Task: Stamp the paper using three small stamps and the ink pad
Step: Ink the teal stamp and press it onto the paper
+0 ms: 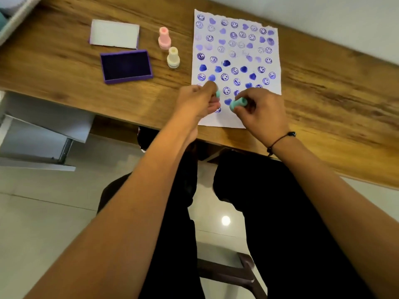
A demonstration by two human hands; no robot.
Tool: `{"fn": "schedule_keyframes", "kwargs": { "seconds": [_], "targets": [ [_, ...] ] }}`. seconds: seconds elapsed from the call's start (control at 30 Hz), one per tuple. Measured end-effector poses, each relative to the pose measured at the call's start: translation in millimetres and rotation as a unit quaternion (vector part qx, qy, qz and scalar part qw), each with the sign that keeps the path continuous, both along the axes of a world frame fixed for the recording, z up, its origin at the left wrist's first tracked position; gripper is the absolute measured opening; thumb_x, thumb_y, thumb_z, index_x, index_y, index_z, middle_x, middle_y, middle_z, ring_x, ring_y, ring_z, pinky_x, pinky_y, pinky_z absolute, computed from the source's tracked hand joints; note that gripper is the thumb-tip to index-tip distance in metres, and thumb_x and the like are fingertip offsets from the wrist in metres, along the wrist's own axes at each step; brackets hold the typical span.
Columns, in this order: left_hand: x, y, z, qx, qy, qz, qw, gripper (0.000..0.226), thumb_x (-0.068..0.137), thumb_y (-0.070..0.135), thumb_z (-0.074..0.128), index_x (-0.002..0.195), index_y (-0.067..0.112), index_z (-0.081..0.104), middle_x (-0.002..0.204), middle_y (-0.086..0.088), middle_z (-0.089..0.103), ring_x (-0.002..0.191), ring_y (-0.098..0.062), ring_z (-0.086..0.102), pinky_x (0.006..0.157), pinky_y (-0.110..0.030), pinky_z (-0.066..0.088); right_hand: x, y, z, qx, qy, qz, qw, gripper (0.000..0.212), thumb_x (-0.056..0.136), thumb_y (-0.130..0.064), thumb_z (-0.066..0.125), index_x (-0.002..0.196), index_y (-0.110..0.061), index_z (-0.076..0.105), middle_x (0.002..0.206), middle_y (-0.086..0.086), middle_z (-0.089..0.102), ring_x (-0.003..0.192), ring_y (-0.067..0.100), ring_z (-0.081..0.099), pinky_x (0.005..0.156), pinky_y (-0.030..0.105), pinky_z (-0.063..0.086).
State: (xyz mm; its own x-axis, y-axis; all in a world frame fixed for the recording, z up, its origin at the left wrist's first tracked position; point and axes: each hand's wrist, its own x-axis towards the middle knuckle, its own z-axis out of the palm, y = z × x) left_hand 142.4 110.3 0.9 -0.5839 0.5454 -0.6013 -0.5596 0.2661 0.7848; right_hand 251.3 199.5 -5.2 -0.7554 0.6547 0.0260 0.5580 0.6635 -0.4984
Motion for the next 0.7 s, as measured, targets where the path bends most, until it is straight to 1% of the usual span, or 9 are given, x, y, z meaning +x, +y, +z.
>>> {"fn": "schedule_keyframes", "kwargs": {
  "seconds": [0.03, 0.07, 0.17, 0.2, 0.3, 0.4, 0.47, 0.63, 0.7],
  "targets": [
    [-1, 2, -3, -0.004, -0.009, 0.004, 1.000, 0.019, 0.085, 0.013, 0.053, 0.068, 0.006, 0.056, 0.085, -0.017, 0.062, 0.080, -0.025, 0.062, 0.081, -0.030, 0.055, -1, 1, -2, 0.002, 0.000, 0.001, 1.000, 0.015, 0.080, -0.013, 0.062, 0.091, -0.005, 0.068, 0.086, 0.014, 0.070, 0.072, 0.021, 0.056, 0.068, 0.027, 0.040],
    [-1, 4, -6, -0.011, -0.010, 0.006, 1.000, 0.019, 0.085, 0.013, 0.053, 0.067, 0.006, 0.056, 0.083, -0.017, 0.063, 0.080, -0.025, 0.062, 0.081, -0.029, 0.055, -1, 3, -5, 0.003, -0.001, 0.005, 1.000, 0.016, 0.080, -0.013, 0.061, 0.092, -0.005, 0.068, 0.088, 0.014, 0.070, 0.074, 0.022, 0.057, 0.069, 0.027, 0.041],
    [-1, 6, -15, -0.029, -0.001, 0.012, 1.000, 0.020, 0.085, 0.014, 0.054, 0.067, 0.006, 0.057, 0.074, -0.011, 0.061, 0.075, -0.023, 0.062, 0.082, -0.029, 0.055, 0, 5, -11, 0.009, -0.015, 0.020, 1.000, 0.017, 0.081, -0.015, 0.061, 0.093, -0.005, 0.067, 0.091, 0.013, 0.070, 0.075, 0.014, 0.052, 0.068, 0.018, 0.034],
    [0, 6, -17, -0.032, 0.003, 0.012, 0.999, 0.020, 0.085, 0.015, 0.055, 0.067, 0.007, 0.057, 0.073, -0.010, 0.062, 0.074, -0.022, 0.062, 0.082, -0.030, 0.055, 0, 5, -12, 0.011, -0.020, 0.021, 1.000, 0.017, 0.081, -0.016, 0.060, 0.093, -0.006, 0.067, 0.091, 0.013, 0.071, 0.075, 0.015, 0.052, 0.067, 0.018, 0.033],
    [-1, 7, -22, -0.036, 0.011, 0.013, 0.999, 0.017, 0.084, 0.018, 0.056, 0.070, 0.008, 0.059, 0.072, -0.007, 0.064, 0.074, -0.019, 0.065, 0.081, -0.029, 0.055, -1, 6, -15, 0.022, -0.033, 0.026, 0.999, 0.019, 0.082, -0.018, 0.059, 0.095, -0.006, 0.066, 0.093, 0.013, 0.070, 0.083, 0.025, 0.059, 0.070, 0.025, 0.037],
    [-1, 7, -26, -0.036, 0.020, 0.011, 0.999, 0.016, 0.083, 0.019, 0.057, 0.071, 0.009, 0.060, 0.071, -0.005, 0.065, 0.075, -0.018, 0.066, 0.080, -0.027, 0.054, -4, 5, -16, 0.042, -0.065, 0.041, 0.996, 0.022, 0.085, -0.020, 0.057, 0.099, -0.005, 0.065, 0.097, 0.015, 0.069, 0.091, 0.029, 0.060, 0.075, 0.032, 0.042],
    [-1, 7, -27, -0.032, 0.020, 0.011, 0.999, 0.016, 0.083, 0.019, 0.056, 0.070, 0.010, 0.060, 0.070, -0.004, 0.064, 0.072, -0.017, 0.066, 0.078, -0.027, 0.054, -7, 4, -17, 0.055, -0.085, 0.059, 0.993, 0.023, 0.085, -0.018, 0.055, 0.100, -0.004, 0.063, 0.100, 0.016, 0.068, 0.094, 0.032, 0.059, 0.077, 0.035, 0.043],
    [0, 9, -24, -0.034, 0.015, 0.008, 0.999, 0.015, 0.083, 0.018, 0.056, 0.071, 0.010, 0.059, 0.071, -0.004, 0.064, 0.071, -0.017, 0.066, 0.078, -0.027, 0.054, -12, 8, -9, 0.072, -0.158, 0.130, 0.976, 0.022, 0.087, -0.017, 0.051, 0.100, 0.000, 0.057, 0.098, 0.022, 0.065, 0.090, 0.039, 0.057, 0.074, 0.039, 0.045],
    [0, 10, -23, -0.040, 0.015, 0.006, 0.999, 0.015, 0.083, 0.018, 0.055, 0.070, 0.010, 0.059, 0.071, -0.004, 0.064, 0.071, -0.017, 0.066, 0.079, -0.027, 0.054, -15, 10, -6, 0.077, -0.174, 0.143, 0.971, 0.022, 0.086, -0.016, 0.051, 0.099, 0.000, 0.056, 0.095, 0.024, 0.065, 0.087, 0.040, 0.057, 0.072, 0.039, 0.045]
  ]
}}
